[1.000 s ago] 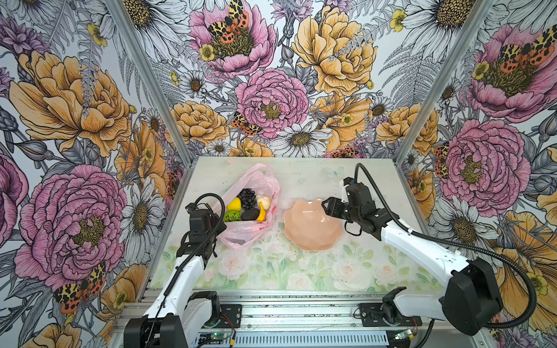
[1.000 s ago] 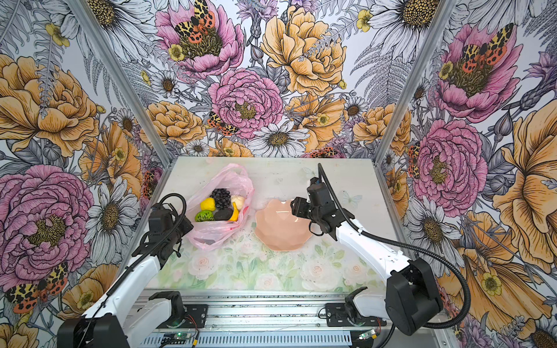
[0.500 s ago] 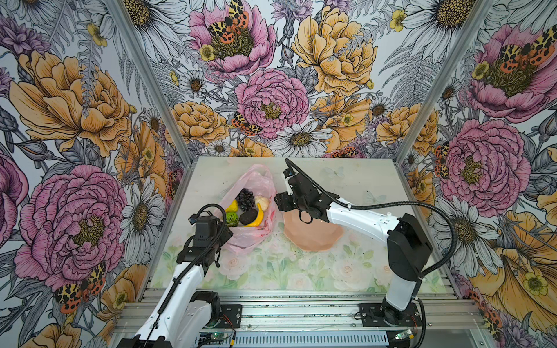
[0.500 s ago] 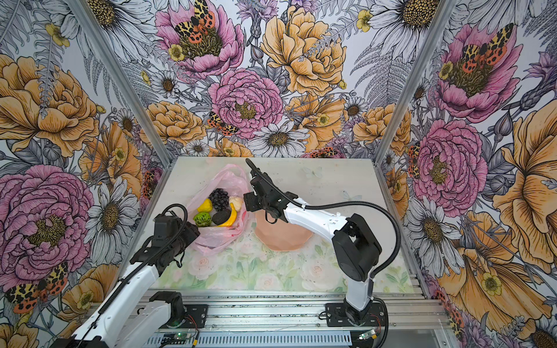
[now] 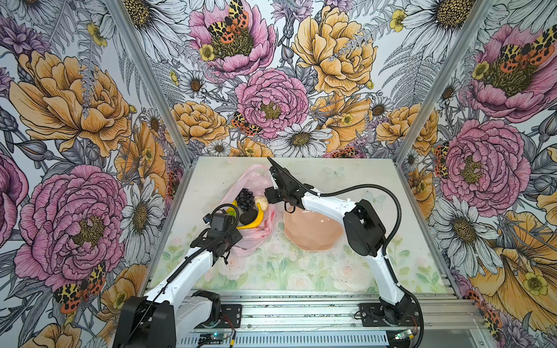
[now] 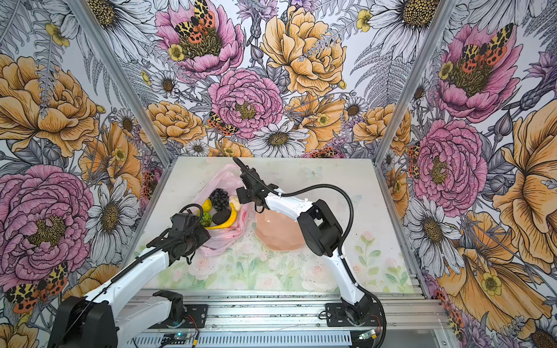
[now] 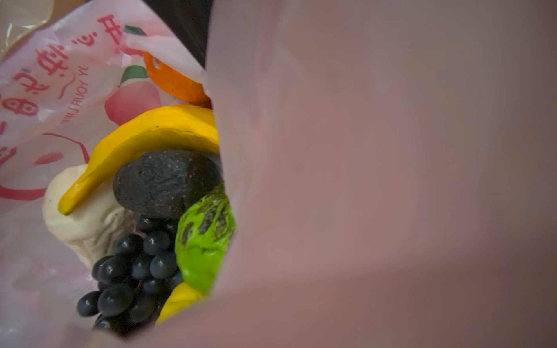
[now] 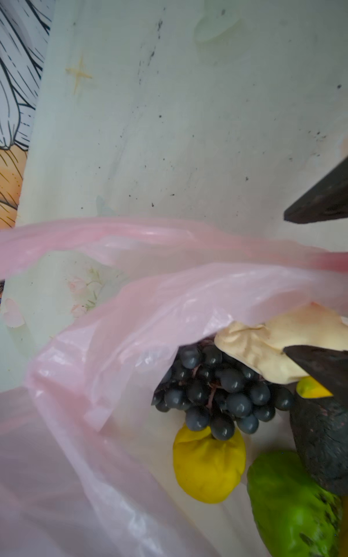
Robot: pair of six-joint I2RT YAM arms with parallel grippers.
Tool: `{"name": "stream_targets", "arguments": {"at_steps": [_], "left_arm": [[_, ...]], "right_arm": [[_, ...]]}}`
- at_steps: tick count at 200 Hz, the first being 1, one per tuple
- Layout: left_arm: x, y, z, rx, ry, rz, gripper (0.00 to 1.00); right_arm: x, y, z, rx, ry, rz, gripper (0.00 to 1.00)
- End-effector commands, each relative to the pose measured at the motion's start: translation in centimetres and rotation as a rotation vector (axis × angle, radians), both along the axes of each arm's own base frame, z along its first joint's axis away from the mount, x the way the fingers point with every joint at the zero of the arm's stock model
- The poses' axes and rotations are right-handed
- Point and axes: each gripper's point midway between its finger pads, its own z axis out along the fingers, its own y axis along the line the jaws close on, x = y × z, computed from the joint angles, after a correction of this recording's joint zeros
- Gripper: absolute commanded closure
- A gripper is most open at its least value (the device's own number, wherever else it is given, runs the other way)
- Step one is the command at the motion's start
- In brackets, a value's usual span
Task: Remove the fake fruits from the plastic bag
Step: 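Move the right gripper over the bag opening while the left gripper holds the bag edge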
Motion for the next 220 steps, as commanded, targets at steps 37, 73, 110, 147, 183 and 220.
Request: {"name": "stream_targets", "arguments": {"at_steps": [37,73,110,147,183,220], "left_arm": [[-0.2,2.0,-1.3,-0.072,-0.026,0.041,0.73],[1.2,3.4,0.1,-0.082,-0.093,0.079,0.90],[5.4,6.1,2.0,-0.067,-0.170,0.111,0.99],[6.3,8.8,2.1,-0.116,-0.204,0.176,1.00],[3.5,9.3,2.5,-0.069,-0.174,0.221,0.57],[0.3,8.5,3.5,-0.016,-0.136,0.237,0.29]], "right_arm": [[1.2,2.0,1.9,0.092,0.008,0.029,0.78],[-0.3,1.9,3.6,0.143,0.036,-0.005,0.98],[-2.9,1.2,4.6,0.156,0.044,-0.067,1.00],[-5.3,1.2,4.7,0.232,0.076,-0.090,1.00],[-7.4,3.2,4.7,0.230,0.069,-0.053,1.00],[-8.2,3.7,4.4,0.209,0.053,-0.053,1.00]]}}
